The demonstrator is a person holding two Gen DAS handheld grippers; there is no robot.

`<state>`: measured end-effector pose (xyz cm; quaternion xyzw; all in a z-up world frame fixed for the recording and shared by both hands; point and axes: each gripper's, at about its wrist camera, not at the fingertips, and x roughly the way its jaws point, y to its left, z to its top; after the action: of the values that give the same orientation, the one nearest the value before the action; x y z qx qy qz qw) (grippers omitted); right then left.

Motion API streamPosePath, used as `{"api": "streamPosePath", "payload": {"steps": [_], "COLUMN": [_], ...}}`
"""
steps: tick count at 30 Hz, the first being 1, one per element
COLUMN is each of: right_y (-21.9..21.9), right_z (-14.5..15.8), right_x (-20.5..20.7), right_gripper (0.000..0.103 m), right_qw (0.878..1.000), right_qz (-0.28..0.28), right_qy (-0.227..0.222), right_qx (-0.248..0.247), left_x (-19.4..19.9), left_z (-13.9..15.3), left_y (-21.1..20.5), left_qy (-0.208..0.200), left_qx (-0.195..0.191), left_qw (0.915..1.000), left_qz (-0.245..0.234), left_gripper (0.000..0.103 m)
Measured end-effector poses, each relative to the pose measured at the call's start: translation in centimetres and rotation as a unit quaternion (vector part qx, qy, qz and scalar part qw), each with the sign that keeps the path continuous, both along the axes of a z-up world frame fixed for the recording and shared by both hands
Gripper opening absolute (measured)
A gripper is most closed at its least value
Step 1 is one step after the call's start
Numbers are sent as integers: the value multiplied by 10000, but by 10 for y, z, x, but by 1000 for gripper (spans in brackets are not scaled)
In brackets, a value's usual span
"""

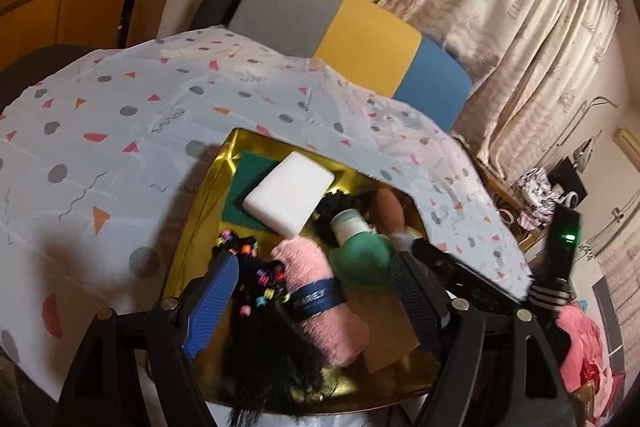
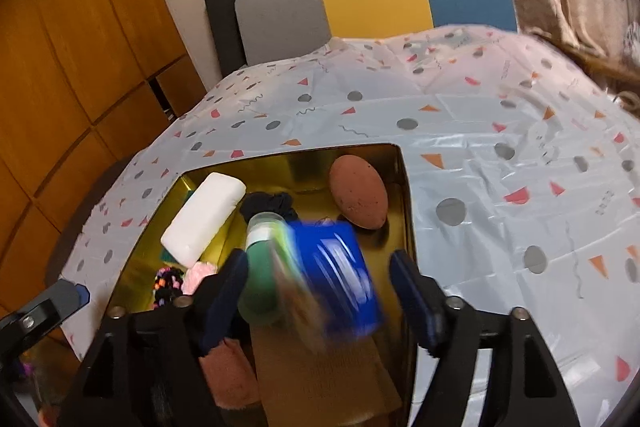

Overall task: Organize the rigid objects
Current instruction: 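Lower the sponge block and tissue pack into the tray and open both tools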

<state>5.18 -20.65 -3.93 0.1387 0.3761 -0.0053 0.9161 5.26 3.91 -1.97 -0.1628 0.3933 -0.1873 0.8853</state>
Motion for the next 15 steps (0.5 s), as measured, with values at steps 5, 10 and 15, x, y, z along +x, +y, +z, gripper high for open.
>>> {"api": "streamPosePath", "payload": {"steps": [5,10,15], "right_y": [8,10,14], "right_z": [9,13,14], "right_x": [-23,-45,-57], "right_gripper": [82,85,93], "right_qw": [9988,9975,9979], "right_qz": [128,225,341], "right_qy": [-213,-267,-39], "right_qx": [-419,-611,-556], "left_x": [-7,-21,-34], "left_z": [-1,11,20], "left_y": [-1,-11,-22], "left_qy": [29,-305,-439], "left_qx": [243,646,1001], "left_qw": [9995,9973,9939], "left_qz": [181,182,113], "left_gripper": [79,79,79]}}
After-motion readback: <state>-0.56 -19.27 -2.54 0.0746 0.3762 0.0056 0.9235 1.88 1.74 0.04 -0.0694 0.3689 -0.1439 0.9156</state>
